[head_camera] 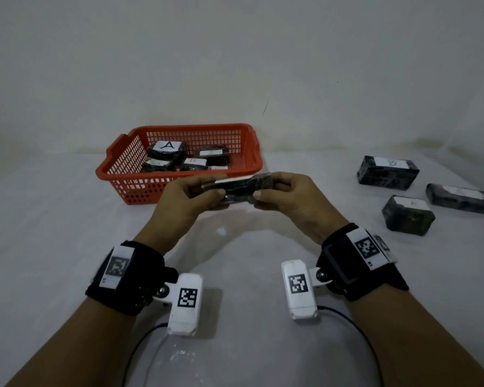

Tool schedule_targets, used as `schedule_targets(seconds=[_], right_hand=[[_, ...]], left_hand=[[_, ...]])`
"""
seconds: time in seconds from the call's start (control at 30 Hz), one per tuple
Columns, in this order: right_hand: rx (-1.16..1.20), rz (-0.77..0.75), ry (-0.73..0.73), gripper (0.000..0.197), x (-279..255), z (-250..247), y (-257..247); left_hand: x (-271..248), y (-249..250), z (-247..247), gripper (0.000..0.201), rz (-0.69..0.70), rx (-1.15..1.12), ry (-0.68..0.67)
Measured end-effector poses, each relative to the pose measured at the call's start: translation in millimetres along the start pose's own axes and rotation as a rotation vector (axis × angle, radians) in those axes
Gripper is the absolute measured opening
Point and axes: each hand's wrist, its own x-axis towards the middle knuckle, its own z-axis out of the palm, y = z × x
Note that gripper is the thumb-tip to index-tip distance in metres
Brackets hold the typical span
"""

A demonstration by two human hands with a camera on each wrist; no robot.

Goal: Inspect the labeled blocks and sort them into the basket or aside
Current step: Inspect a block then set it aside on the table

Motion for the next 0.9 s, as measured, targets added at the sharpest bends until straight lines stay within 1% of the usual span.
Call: schedule_targets(seconds=[0.07,0.13,0.23,0.33,0.43,0.6,0.67,0.77,0.9], right_hand=[[0.021,0.001,-0.014,0.030,-2.3,3.8,-0.9],[-0.002,-0.035,0.004,0.031,-3.9,7.0,-0.4],[-0.060,-0.080,0.046,0.031,-5.1,9.1,-0.4],[-0.051,-0.068,0.046,0.035,-6.1,10.2,-2.2],[-0.124,-0.080,0.033,0.043,-7.5,9.4,-2.4],[-0.183,-0.108,0.058,0.038,-8.2,8.8,-1.4],[-0.177,-0.106,0.034,0.038,-7.7,7.9,-2.4],[-0.109,-0.073,-0.009,0.038,-6.9,5.5,-5.0],[-0.080,-0.132,0.019,0.034,-6.1,1.4,-5.8]], left_hand=[[-3.4,0.6,-0.6,0.033,0.019,0.032,-0.009],[-5.6,0.5,1.2,0.035,0.030,0.066,-0.025],[-5.5,-2.0,2.0,0.035,0.009,0.008,-0.056],[-5.8,-0.8,2.3,0.035,0.032,0.045,-0.037],[-7.1,0.3,3.6,0.034,0.048,0.077,-0.026],[-6.9,-1.8,2.1,0.037,0.025,0.036,-0.084],[-7.0,-1.2,3.1,0.036,0.049,0.077,-0.053],[-8.1,-0.1,2.5,0.037,0.077,0.088,-0.022],[-7.1,-0.2,-1.4,0.043,0.059,0.022,-0.056]])
